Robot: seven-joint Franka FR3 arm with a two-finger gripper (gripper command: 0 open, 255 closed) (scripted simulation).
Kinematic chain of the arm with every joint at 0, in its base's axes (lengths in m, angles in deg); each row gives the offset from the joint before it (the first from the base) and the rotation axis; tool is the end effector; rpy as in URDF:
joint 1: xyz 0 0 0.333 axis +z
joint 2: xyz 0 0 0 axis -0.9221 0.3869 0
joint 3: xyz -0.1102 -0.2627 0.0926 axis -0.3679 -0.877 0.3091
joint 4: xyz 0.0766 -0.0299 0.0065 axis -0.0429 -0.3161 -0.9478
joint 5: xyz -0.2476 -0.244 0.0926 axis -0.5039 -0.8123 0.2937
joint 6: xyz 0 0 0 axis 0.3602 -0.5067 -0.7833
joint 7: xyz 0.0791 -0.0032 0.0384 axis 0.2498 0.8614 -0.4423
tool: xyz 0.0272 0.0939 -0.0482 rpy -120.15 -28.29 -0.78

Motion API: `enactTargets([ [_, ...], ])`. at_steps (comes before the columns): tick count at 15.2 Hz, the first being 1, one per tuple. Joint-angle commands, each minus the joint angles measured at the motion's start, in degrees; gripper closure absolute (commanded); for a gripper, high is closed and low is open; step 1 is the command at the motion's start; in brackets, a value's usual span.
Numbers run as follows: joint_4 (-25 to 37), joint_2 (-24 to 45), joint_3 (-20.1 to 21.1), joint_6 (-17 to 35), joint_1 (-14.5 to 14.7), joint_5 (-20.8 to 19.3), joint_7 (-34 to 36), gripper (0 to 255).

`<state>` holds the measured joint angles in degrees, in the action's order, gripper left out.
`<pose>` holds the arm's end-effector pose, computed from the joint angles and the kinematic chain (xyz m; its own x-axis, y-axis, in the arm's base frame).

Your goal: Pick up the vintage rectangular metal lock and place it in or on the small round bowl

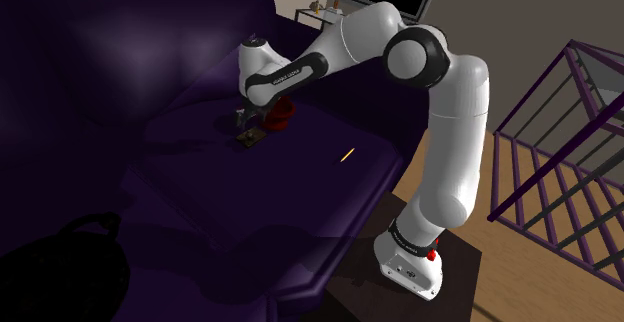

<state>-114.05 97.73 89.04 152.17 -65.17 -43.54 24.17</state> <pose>0.6156 0.0559 0.2971 0.9902 -0.0782 0.1161 -0.0951 -0.9843 0.1486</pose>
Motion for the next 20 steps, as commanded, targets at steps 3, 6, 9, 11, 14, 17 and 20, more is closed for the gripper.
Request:
enactTargets([
  [3,5.60,6.19,-0.64,0.91,0.45,-0.76,0.72,0],
  [6,5.85,7.87,-0.91,2.35,0.38,-1.07,0.91,0],
  [9,6.22,9.60,-1.18,3.74,0.31,-1.37,1.08,0],
  [11,6.30,9.94,-1.23,4.00,0.30,-1.43,1.11,0],
  [14,6.31,9.94,-1.23,4.00,0.30,-1.43,1.11,0],
  [17,6.31,9.94,-1.23,3.99,0.30,-1.43,1.11,0],
  [20,6.31,9.94,-1.23,3.99,0.30,-1.43,1.11,255],
])
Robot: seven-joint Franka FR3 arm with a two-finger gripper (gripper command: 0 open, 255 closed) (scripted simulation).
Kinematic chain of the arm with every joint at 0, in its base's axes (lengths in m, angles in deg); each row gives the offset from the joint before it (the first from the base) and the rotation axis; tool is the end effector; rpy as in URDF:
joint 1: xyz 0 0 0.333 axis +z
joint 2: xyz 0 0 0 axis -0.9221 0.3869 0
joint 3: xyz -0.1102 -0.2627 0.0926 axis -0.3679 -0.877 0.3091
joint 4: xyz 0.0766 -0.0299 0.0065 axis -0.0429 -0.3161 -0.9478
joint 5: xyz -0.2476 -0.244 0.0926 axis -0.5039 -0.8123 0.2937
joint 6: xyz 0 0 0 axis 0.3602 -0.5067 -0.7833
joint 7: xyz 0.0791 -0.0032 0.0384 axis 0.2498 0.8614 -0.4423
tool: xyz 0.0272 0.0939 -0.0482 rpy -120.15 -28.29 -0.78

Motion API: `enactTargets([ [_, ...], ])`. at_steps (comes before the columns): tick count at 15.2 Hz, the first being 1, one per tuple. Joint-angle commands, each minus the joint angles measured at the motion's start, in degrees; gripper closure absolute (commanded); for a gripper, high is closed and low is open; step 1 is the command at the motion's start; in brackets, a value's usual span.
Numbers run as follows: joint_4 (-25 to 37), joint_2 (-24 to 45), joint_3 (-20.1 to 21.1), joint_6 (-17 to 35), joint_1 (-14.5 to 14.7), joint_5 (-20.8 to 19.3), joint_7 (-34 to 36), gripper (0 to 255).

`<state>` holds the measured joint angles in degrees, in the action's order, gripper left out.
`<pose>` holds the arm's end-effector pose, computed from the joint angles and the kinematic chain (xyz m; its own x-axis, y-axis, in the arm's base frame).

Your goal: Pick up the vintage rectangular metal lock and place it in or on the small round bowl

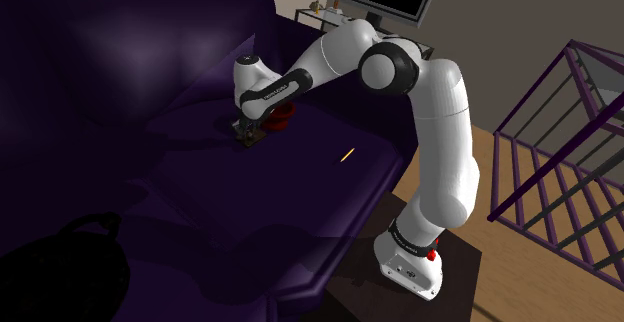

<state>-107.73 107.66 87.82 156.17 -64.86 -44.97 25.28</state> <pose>0.6427 0.0511 0.2389 0.9888 -0.0827 0.1244 -0.1014 -0.9831 0.1524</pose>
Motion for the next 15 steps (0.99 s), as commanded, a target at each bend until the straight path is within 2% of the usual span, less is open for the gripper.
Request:
enactTargets([
  [1,-0.01,0.02,-0.01,-0.01,-0.01,0.00,0.00,255],
  [7,-0.02,0.02,-0.01,0.00,-0.01,0.00,0.00,255],
  [15,0.23,-3.95,0.66,-4.14,-0.36,1.01,-1.29,255],
])
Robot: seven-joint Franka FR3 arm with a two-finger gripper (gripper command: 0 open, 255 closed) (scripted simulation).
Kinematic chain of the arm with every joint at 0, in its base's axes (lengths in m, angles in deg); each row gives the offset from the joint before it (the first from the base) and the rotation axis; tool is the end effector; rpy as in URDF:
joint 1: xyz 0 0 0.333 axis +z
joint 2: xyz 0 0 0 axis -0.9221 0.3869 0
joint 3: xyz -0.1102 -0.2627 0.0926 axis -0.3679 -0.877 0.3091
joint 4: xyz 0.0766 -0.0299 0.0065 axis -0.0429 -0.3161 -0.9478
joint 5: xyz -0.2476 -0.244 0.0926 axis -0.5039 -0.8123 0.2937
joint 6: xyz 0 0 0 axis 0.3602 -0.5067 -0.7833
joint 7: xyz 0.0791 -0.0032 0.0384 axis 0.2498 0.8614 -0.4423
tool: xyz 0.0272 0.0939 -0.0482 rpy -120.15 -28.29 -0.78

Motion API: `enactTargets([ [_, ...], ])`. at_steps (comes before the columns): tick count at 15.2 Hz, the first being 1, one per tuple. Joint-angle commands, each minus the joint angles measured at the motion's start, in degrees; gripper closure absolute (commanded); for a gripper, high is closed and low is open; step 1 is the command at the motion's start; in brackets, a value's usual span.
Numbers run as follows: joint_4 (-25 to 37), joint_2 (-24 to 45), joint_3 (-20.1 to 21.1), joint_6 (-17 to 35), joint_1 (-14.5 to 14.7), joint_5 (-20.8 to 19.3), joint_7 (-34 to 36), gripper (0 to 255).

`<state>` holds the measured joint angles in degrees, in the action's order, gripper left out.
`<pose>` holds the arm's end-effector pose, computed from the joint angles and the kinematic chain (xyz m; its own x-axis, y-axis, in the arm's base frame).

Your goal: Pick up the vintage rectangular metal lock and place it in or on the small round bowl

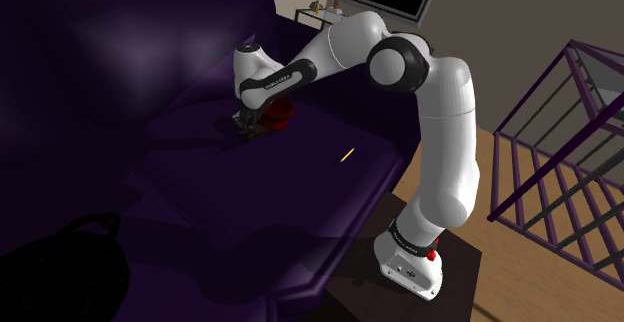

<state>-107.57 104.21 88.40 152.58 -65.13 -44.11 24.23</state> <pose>0.6419 0.0513 0.2731 0.9888 -0.0831 0.1239 -0.1017 -0.9830 0.1526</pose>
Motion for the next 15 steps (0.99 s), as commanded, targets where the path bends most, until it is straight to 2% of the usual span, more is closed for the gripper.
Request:
enactTargets([
  [1,0.15,-0.96,0.15,-1.09,-0.13,0.27,-0.39,255],
  [15,2.81,-6.52,1.00,-9.14,-0.49,1.98,-2.63,255],
])
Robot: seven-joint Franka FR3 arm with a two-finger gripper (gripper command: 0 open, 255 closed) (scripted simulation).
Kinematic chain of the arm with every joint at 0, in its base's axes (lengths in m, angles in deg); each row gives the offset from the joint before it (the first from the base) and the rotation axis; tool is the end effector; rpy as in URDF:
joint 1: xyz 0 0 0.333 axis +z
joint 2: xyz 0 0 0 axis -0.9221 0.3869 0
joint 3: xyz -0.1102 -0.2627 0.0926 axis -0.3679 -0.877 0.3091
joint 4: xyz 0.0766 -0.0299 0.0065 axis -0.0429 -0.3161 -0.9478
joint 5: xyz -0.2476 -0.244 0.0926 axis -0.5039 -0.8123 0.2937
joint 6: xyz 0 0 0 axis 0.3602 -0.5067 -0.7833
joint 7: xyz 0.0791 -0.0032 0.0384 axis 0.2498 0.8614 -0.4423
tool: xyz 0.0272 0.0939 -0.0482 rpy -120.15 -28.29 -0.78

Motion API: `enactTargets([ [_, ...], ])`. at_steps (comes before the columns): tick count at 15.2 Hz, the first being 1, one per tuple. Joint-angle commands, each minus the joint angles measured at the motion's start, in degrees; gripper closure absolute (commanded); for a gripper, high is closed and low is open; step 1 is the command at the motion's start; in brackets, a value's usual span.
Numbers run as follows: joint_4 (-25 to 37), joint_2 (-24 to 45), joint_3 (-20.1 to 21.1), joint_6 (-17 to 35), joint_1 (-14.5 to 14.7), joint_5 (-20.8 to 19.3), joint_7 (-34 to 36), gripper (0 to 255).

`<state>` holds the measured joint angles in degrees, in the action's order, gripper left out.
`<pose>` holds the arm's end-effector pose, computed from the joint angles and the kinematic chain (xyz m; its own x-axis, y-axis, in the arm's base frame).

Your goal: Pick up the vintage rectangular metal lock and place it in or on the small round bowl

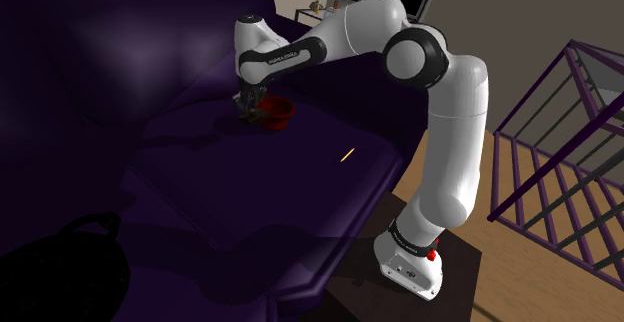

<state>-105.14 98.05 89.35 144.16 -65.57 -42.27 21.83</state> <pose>0.6402 0.0507 0.3468 0.9888 -0.0832 0.1239 -0.1018 -0.9830 0.1526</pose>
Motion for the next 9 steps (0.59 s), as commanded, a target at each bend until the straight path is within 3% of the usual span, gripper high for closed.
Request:
enactTargets([
  [1,0.67,-0.69,0.10,-1.34,-0.06,0.25,-0.38,255],
  [9,3.51,-2.97,0.42,-6.36,-0.13,1.08,-1.59,255],
])
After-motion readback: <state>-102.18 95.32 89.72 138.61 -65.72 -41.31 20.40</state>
